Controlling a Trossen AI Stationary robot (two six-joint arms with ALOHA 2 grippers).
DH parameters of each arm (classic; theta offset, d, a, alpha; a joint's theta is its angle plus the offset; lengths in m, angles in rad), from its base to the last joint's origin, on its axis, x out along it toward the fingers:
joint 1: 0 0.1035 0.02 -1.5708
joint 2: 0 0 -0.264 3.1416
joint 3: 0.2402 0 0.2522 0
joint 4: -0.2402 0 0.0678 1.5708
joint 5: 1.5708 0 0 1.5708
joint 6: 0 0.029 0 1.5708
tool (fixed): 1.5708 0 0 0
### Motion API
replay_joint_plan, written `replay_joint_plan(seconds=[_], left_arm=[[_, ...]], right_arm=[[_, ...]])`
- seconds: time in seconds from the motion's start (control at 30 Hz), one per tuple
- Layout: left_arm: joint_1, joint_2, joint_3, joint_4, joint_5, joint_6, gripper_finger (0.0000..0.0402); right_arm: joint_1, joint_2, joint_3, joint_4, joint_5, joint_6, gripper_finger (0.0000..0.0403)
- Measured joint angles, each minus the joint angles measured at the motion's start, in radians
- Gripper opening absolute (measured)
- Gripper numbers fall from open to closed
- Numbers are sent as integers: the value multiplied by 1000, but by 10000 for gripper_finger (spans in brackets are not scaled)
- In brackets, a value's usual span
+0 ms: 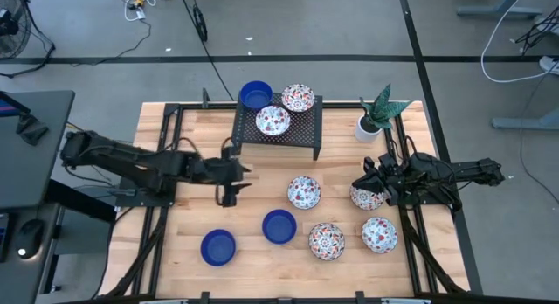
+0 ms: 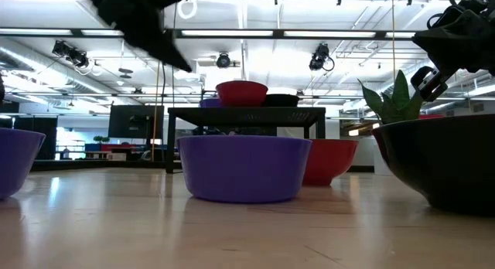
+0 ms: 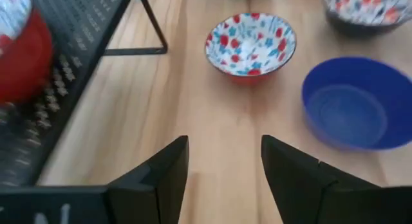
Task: Pick & Place Mini bowls
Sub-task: Stack the right blue bowl on top of the other blue bowl on the shelf
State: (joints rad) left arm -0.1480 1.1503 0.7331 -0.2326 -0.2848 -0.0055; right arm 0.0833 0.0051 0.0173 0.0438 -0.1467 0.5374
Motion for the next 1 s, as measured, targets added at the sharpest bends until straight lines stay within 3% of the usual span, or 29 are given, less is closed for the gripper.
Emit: replay_joint_plan(seconds=[0.17, 0.33, 0.5, 0.73, 1.0], left_arm=[[-2, -114, -299, 446, 58, -40, 193], [-2, -132, -566, 978, 80, -44, 193], [-2, -131, -724, 1346, 49, -33, 192], [1, -130, -720, 1342, 9, -2, 192], [-1, -130, -720, 1285, 5, -76, 193]], right_arm=[[0, 0, 0, 0, 0, 0, 20], [0, 0, 0, 0, 0, 0, 20], [0, 0, 0, 0, 0, 0, 20], [0, 0, 0, 0, 0, 0, 20], [0, 0, 0, 0, 0, 0, 20]])
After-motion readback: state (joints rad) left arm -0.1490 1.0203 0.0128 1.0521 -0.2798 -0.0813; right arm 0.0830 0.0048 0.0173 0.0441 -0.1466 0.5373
